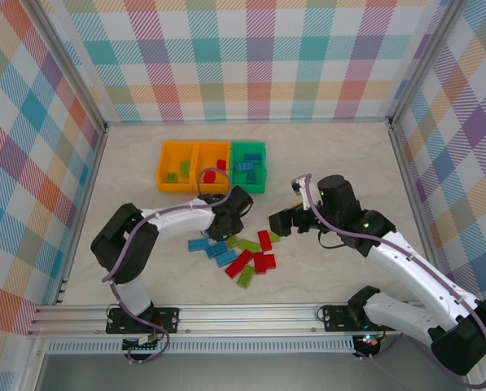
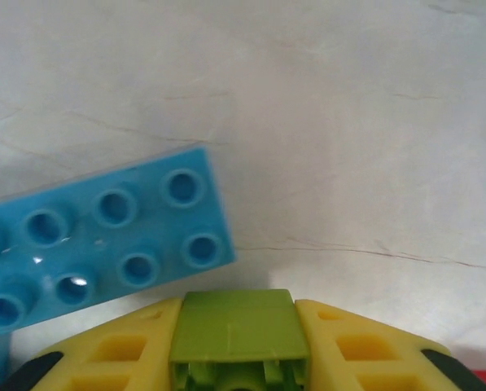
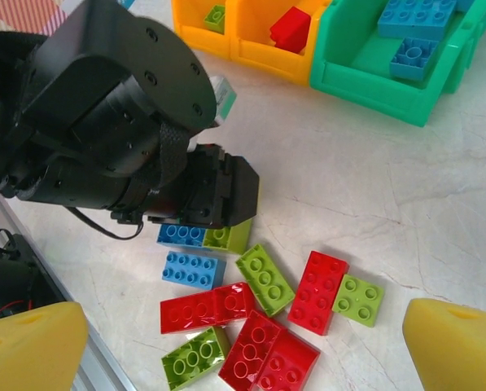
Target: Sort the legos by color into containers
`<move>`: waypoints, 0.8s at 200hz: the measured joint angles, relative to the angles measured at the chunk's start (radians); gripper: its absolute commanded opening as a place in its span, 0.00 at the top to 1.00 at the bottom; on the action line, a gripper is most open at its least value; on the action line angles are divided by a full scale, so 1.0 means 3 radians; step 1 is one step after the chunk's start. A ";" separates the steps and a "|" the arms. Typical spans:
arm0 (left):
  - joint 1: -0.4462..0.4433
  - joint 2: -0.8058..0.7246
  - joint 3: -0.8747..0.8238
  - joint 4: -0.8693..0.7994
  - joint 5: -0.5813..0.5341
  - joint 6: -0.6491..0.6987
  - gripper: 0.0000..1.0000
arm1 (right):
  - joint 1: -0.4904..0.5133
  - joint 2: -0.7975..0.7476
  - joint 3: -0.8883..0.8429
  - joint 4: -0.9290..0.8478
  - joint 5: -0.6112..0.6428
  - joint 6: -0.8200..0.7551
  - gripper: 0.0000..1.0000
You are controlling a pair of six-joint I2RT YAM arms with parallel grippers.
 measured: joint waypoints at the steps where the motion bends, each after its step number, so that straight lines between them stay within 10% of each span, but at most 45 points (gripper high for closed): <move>1: 0.0000 -0.0001 0.0005 0.0001 0.0005 0.0009 0.70 | 0.0000 0.0000 0.0000 0.0001 -0.0005 0.0000 0.00; 65: 0.0094 -0.0373 0.0582 -0.0271 -0.0444 0.0477 0.71 | 0.0000 0.0064 0.0001 0.0004 -0.0320 -0.0080 0.00; 160: 0.1443 0.0005 0.1544 -0.0291 -0.1068 0.1213 0.67 | 0.0177 0.0729 0.0070 -0.0177 -0.0055 -0.0085 0.00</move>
